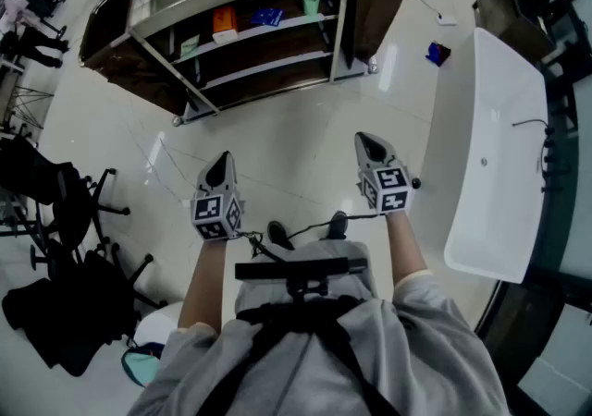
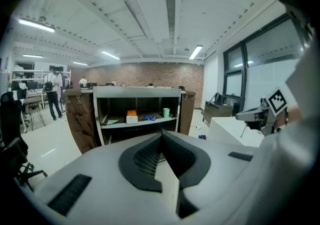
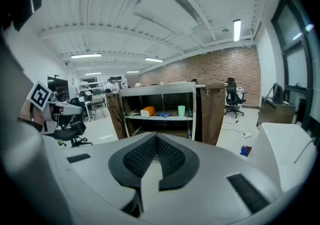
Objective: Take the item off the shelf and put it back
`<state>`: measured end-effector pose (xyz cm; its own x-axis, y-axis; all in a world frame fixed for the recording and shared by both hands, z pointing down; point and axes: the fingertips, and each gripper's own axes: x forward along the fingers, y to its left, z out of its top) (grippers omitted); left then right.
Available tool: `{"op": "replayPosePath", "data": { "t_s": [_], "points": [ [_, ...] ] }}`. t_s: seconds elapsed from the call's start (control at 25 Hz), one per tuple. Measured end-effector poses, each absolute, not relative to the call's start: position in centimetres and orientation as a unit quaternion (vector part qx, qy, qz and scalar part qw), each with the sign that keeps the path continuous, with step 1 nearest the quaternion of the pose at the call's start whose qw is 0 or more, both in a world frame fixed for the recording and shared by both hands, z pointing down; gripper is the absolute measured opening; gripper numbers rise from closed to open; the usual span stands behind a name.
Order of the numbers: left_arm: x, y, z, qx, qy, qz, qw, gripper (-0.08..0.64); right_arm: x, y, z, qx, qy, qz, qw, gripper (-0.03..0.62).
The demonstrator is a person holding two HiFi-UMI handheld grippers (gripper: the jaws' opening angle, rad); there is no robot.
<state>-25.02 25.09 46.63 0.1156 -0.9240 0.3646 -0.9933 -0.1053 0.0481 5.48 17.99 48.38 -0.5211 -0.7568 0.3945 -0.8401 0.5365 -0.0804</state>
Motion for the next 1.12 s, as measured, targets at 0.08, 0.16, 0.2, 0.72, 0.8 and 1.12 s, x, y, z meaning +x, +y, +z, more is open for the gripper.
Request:
{"op": "replayPosePath", "data": {
  "t_s": [0.08, 0.16, 0.2, 0.72, 0.8, 1.12],
  "points": [
    [-24.7, 25.3, 45.9, 0.737, -0.653, 0.119, 0.128, 0.006, 5.8, 18.1, 47.5, 0.469, -0.862, 0.136, 0.138, 0.009],
    [-24.4, 25.3, 45.4, 0.738, -0.655, 0.112, 0.121, 0.006, 6.0, 18.3, 46.8, 0.471, -0.862, 0.137, 0.128, 0.009],
    [-24.2, 25.2, 45.2, 0.737, -0.656, 0.108, 0.12, 0.006, 6.1, 18.3, 46.6, 0.47, -0.863, 0.137, 0.127, 0.009],
    [-18.7, 22.6, 43.4, 0.719, -0.678, 0.087, 0.125, 0.006, 10.4, 16.1, 45.6, 0.439, -0.879, 0.131, 0.131, 0.009],
    [-18.0, 22.0, 42.8, 0.718, -0.681, 0.085, 0.12, 0.006, 10.9, 15.5, 45.4, 0.433, -0.882, 0.129, 0.132, 0.009],
    [-17.4, 18.4, 42.1, 0.729, -0.669, 0.098, 0.105, 0.006, 10.1, 12.5, 45.3, 0.422, -0.889, 0.127, 0.128, 0.009]
  ]
}}
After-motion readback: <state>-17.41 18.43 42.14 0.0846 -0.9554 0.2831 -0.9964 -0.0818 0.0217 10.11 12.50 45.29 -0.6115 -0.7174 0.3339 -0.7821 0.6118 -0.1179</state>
